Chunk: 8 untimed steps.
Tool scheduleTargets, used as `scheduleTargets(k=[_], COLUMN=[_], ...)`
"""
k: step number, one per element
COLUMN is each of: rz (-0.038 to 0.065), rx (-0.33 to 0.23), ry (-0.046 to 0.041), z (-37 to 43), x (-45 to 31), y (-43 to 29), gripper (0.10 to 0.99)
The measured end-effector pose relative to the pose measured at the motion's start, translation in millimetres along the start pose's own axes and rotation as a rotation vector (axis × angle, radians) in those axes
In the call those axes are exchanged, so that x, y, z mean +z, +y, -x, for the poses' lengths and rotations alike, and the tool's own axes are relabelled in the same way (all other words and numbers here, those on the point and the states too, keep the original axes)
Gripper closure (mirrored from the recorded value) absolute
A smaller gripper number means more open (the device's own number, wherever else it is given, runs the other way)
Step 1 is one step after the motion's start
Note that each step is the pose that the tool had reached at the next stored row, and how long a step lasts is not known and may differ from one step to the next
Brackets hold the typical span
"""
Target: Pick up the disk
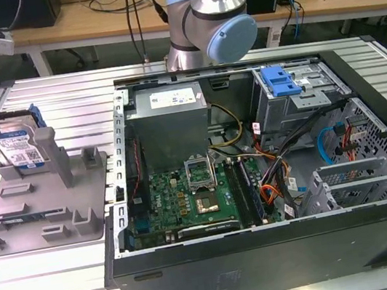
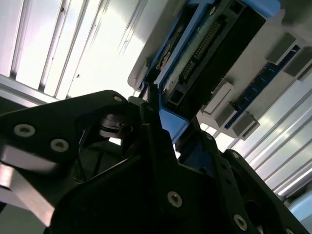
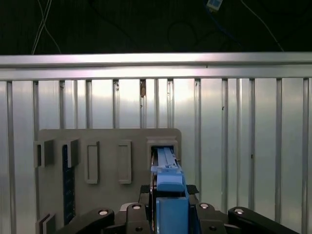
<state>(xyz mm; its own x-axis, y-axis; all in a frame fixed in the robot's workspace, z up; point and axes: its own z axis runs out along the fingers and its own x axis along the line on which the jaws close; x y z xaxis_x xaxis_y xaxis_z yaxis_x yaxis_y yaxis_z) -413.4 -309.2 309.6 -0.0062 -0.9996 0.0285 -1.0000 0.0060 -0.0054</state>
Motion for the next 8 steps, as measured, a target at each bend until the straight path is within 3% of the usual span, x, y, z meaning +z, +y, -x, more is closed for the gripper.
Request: scheduleTargets(k=[2,6,8], rz=[0.0,0.0,0.0], rx=[0.0,0.0,0.0], ry=[0.0002,0.0001,0.0001], z=[-0.4,-0.9,-1.4], x=[-13.2,-31.7,-47.8], y=[0.0,-0.1,-0.2], gripper=[0.722,0.722,0.722])
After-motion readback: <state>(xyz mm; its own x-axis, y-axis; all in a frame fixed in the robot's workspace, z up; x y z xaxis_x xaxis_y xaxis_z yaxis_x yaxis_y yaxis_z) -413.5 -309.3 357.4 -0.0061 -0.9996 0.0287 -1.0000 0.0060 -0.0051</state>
